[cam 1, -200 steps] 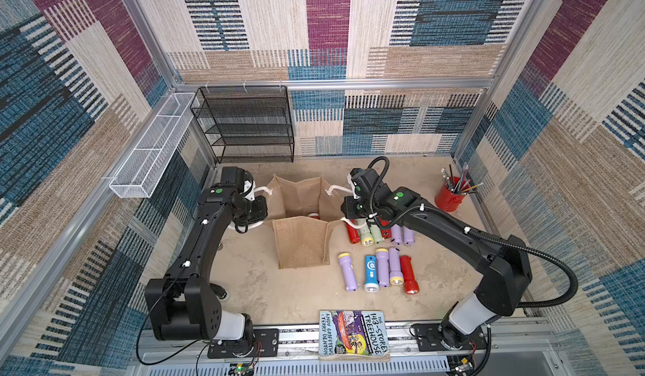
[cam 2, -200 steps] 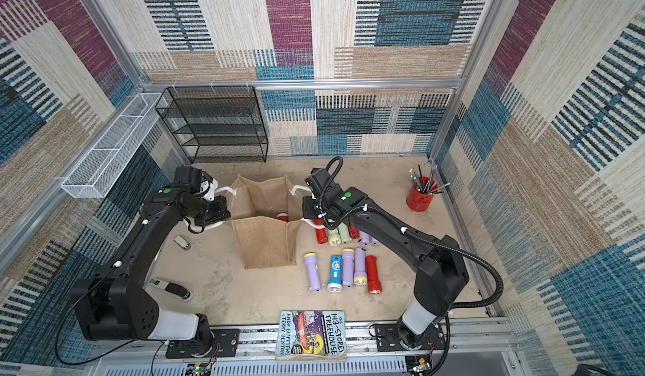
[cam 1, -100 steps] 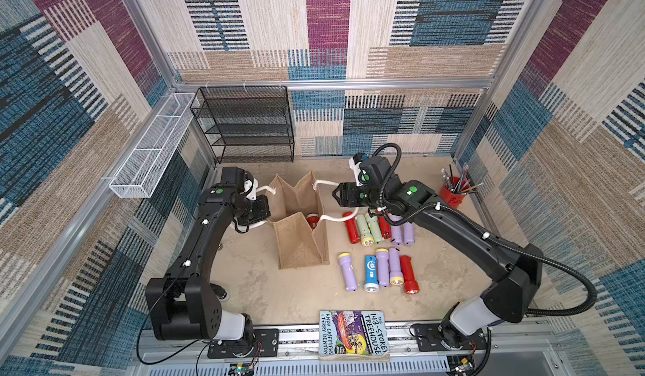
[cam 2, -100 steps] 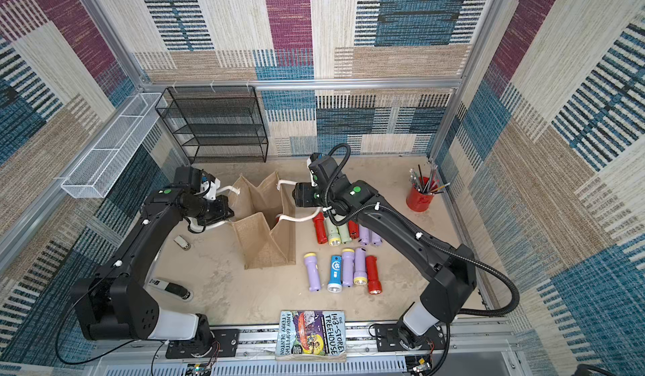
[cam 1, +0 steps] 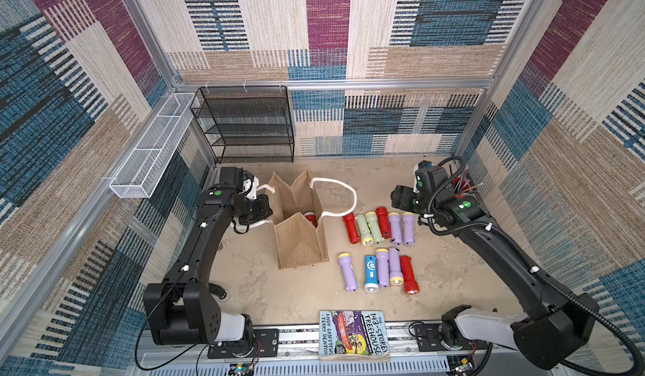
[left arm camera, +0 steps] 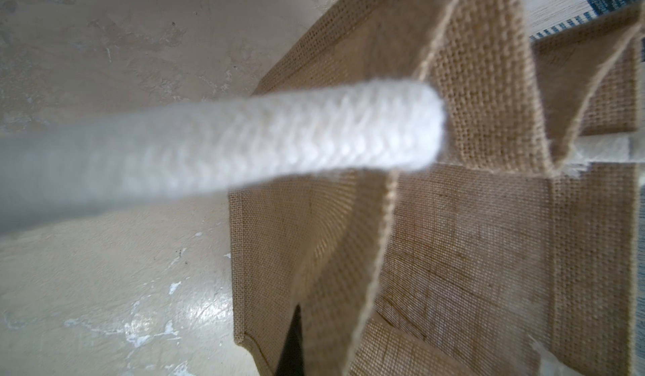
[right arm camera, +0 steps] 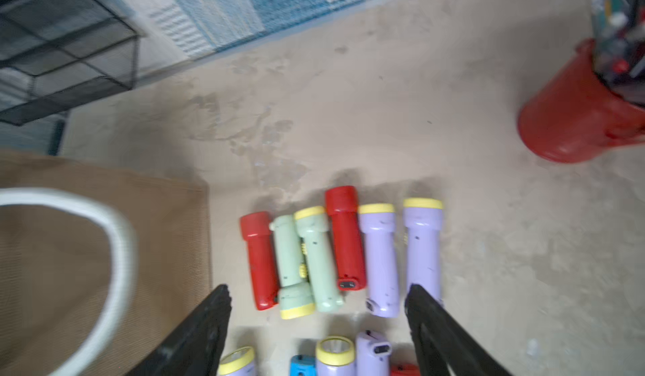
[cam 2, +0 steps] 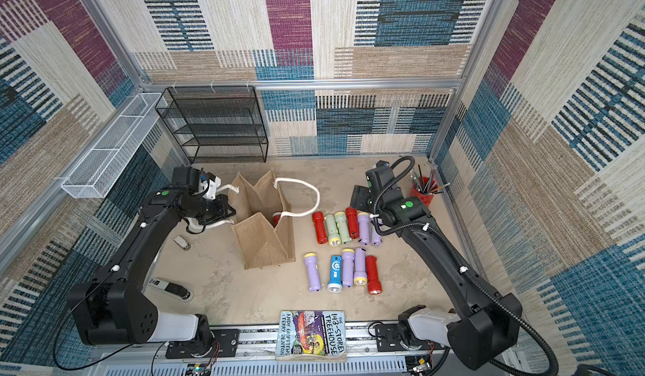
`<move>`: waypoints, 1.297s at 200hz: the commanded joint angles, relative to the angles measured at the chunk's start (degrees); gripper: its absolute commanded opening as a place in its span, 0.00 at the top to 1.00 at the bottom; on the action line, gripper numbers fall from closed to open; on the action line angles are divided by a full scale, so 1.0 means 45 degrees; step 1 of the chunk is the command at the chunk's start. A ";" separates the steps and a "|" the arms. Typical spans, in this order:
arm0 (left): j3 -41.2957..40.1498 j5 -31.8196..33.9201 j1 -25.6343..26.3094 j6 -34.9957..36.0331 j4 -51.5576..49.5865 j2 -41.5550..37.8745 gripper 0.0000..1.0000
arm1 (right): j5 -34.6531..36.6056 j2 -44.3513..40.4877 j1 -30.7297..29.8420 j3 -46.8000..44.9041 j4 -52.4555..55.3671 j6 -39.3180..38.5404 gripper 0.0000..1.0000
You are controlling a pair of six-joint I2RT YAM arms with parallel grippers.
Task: Put the flashlights into the tote bags
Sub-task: Pick up the flashlight from the center of the board.
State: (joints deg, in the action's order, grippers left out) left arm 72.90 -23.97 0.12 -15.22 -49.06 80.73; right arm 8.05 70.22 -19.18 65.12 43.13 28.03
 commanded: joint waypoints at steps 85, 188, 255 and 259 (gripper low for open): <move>0.0191 -0.1042 -0.0022 0.0282 0.0239 0.0063 1.00 | -0.0762 0.2291 0.1912 -0.2809 -0.2090 -0.1105 0.26; 0.0137 -0.1145 -0.0027 0.0278 0.0235 0.0009 0.99 | -0.0589 0.4905 0.2033 -0.2655 -0.2906 -0.2411 0.40; 0.0107 -0.1173 -0.0017 0.0255 0.0238 0.0030 0.99 | -0.0440 0.5619 0.2031 -0.2948 -0.3167 -0.2622 0.50; 0.0109 -0.1175 -0.0019 0.0247 0.0247 0.0034 0.99 | -0.0447 0.5625 0.2027 -0.2968 -0.3143 -0.2622 0.51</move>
State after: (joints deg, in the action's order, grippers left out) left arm 73.36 -28.82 0.12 -15.03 -48.82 81.14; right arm 5.39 94.74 -10.11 52.25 29.61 16.86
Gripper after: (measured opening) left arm 0.065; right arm 0.513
